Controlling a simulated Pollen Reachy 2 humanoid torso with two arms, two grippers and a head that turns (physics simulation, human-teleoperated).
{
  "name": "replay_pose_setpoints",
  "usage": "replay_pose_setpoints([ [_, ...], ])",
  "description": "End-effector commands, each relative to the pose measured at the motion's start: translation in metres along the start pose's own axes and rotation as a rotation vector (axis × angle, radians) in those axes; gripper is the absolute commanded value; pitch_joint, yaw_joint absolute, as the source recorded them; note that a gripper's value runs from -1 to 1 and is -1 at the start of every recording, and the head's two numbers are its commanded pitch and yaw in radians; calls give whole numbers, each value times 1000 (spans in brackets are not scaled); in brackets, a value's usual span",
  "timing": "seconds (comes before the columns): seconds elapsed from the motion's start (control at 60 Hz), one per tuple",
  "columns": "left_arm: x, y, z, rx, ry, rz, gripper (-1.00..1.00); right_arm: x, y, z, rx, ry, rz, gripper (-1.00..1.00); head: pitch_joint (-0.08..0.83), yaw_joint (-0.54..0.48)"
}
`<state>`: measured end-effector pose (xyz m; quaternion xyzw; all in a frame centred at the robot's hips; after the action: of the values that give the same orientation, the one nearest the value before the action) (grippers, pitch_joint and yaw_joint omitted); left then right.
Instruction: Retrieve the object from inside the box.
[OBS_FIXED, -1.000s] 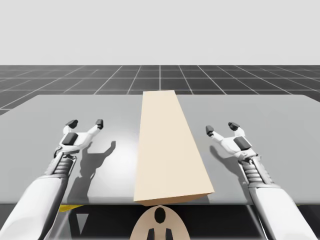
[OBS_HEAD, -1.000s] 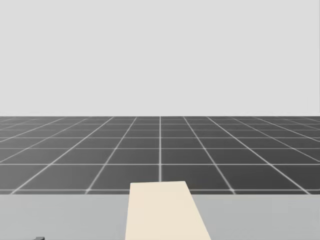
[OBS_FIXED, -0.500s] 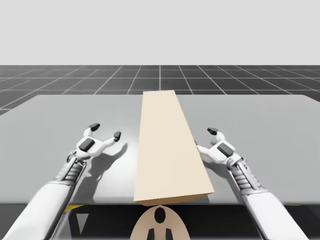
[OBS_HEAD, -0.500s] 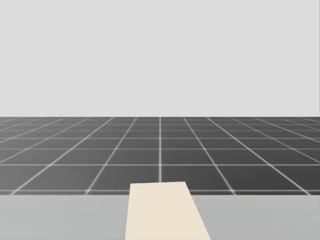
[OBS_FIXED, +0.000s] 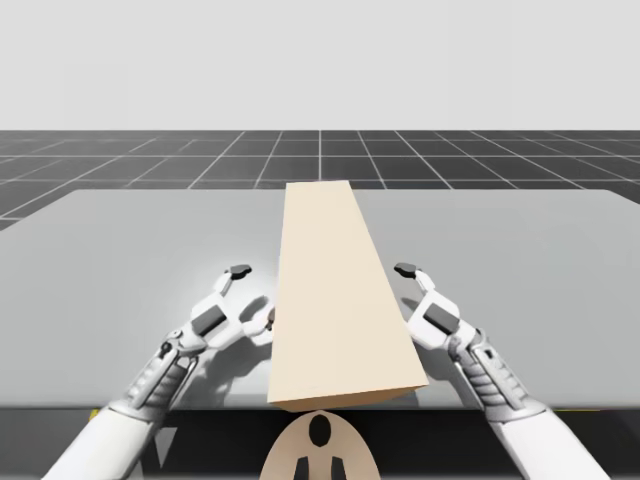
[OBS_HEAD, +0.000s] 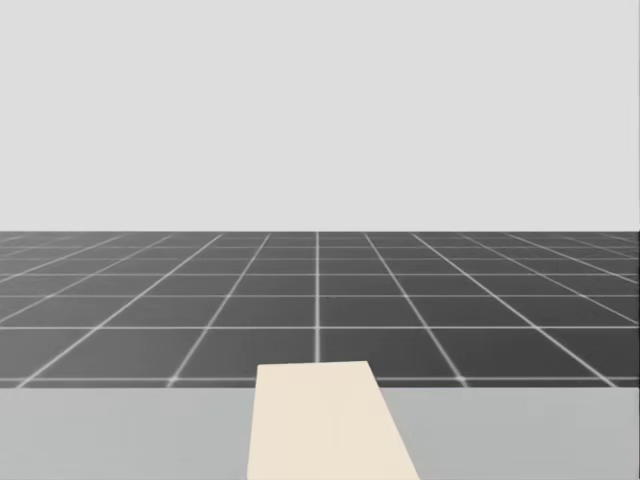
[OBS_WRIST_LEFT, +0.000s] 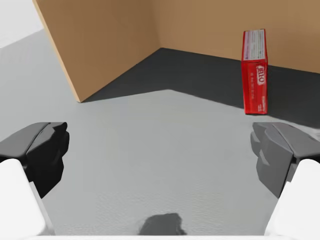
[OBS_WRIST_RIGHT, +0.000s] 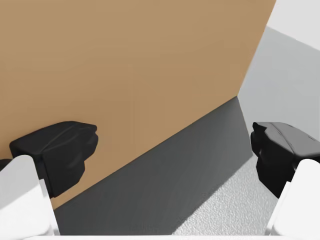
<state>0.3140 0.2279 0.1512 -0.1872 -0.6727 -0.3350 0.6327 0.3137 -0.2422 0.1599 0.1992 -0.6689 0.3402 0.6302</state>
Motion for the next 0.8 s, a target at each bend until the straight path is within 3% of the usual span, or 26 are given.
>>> replay_pose_setpoints([
  [0.017, 2, -18, -3, -88, 4, -22, -1000, 5, 5, -1, 44, -37, 14, -1000, -6, -9],
  [0.15, 0, -18, -5, -116, 5, -4, -1000, 5, 4, -1, 46, -37, 16, -1000, -5, -13],
  [0.383, -3, -19, -28, -183, -12, 67, -1000, 6, 4, -1, 46, -41, 22, -1000, -8, -8],
  [0.55, -1, -20, -48, -196, 0, 55, -1000, 6, 5, -1, 49, -41, 31, -1000, -8, -1],
  [0.8, -12, -27, -93, -258, 25, 81, -1000, 8, 6, 1, 49, -51, 41, -1000, -2, -9],
])
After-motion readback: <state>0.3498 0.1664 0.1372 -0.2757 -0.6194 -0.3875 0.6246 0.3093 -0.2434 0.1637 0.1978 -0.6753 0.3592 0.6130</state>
